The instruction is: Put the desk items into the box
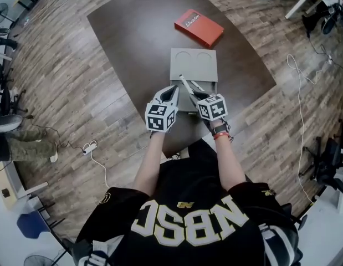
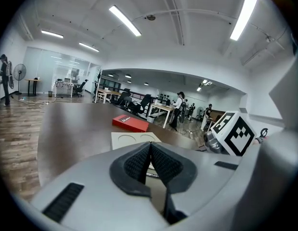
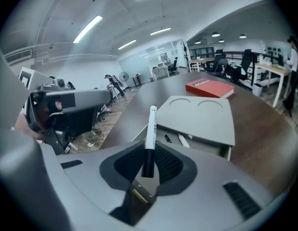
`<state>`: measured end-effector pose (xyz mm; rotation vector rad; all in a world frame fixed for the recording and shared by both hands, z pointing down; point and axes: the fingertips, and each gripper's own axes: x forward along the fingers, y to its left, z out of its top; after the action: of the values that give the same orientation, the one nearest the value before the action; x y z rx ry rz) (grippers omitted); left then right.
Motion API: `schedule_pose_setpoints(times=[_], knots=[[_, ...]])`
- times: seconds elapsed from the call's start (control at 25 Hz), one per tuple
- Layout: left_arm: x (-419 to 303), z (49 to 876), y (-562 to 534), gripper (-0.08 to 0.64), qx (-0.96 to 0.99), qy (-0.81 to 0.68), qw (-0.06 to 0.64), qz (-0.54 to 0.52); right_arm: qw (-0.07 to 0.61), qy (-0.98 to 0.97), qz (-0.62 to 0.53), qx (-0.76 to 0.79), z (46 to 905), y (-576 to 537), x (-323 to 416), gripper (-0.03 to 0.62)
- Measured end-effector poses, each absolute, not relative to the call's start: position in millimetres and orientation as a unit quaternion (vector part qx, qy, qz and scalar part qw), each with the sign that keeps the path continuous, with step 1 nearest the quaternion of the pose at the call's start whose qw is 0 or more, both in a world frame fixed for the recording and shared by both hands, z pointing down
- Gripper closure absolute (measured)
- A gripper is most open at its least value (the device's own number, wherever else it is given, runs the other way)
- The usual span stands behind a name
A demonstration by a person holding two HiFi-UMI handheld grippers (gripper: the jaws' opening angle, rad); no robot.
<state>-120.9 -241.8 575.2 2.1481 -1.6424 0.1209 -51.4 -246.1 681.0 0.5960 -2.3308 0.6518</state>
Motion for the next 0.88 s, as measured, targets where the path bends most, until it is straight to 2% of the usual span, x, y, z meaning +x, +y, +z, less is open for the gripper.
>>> schedule_pose_setpoints(times=[0.88], knots=[[-160,615,-232,0.545,0.718,-0.644,0.262,0.042,0.412,-0.863,0.252,0.149,736,-234,-69,0.518]])
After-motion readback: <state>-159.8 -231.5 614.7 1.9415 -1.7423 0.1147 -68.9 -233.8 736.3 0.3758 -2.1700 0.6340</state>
